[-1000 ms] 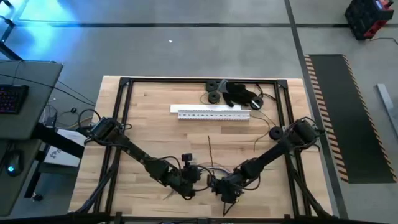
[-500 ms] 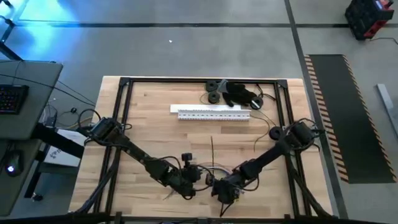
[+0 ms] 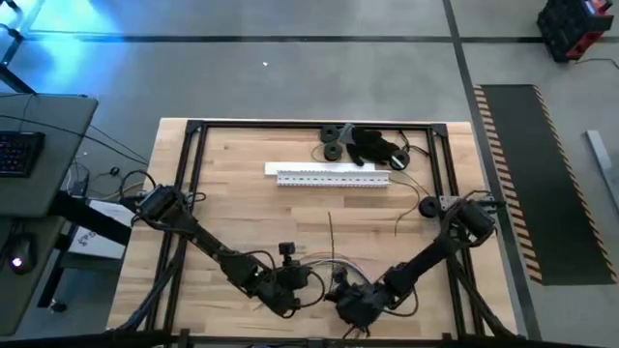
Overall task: Ziptie cables
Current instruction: Wrap the cables together using a black zip tie
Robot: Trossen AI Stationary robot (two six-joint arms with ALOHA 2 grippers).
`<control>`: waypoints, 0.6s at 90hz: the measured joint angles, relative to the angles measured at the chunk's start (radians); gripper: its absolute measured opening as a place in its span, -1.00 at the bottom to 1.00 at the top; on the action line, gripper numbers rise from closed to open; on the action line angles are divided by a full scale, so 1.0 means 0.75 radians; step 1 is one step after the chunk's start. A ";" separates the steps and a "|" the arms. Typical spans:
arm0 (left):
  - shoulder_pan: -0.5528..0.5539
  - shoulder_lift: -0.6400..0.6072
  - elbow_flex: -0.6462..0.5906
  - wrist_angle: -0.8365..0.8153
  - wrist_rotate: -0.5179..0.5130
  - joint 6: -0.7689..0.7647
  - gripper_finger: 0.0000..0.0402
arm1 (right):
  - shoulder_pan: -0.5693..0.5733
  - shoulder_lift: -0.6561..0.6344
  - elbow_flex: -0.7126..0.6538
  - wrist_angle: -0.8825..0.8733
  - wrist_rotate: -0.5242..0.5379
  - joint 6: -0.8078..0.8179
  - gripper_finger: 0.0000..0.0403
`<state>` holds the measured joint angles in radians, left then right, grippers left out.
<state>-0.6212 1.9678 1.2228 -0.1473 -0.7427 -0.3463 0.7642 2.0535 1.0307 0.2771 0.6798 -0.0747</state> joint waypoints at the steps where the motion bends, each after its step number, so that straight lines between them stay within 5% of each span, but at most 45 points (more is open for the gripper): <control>1: -0.001 0.000 0.000 0.003 0.001 0.000 -0.91 | 0.008 -0.001 -0.008 0.011 0.029 0.024 -1.00; 22: 0.010 0.024 0.001 0.289 0.148 0.256 -0.90 | 0.115 -0.004 -0.163 0.334 0.369 0.494 -1.00; 35: 0.048 0.066 0.001 0.468 0.283 0.515 -0.83 | 0.147 -0.006 -0.250 0.561 0.538 0.592 -1.00; 54: 0.148 0.119 0.000 0.605 0.435 0.582 -0.59 | 0.199 -0.007 -0.328 0.896 0.695 0.569 -1.00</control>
<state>-0.5101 2.0572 1.2232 0.3062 -0.4167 0.0898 0.9134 2.0480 0.7850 0.9494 1.2009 0.3519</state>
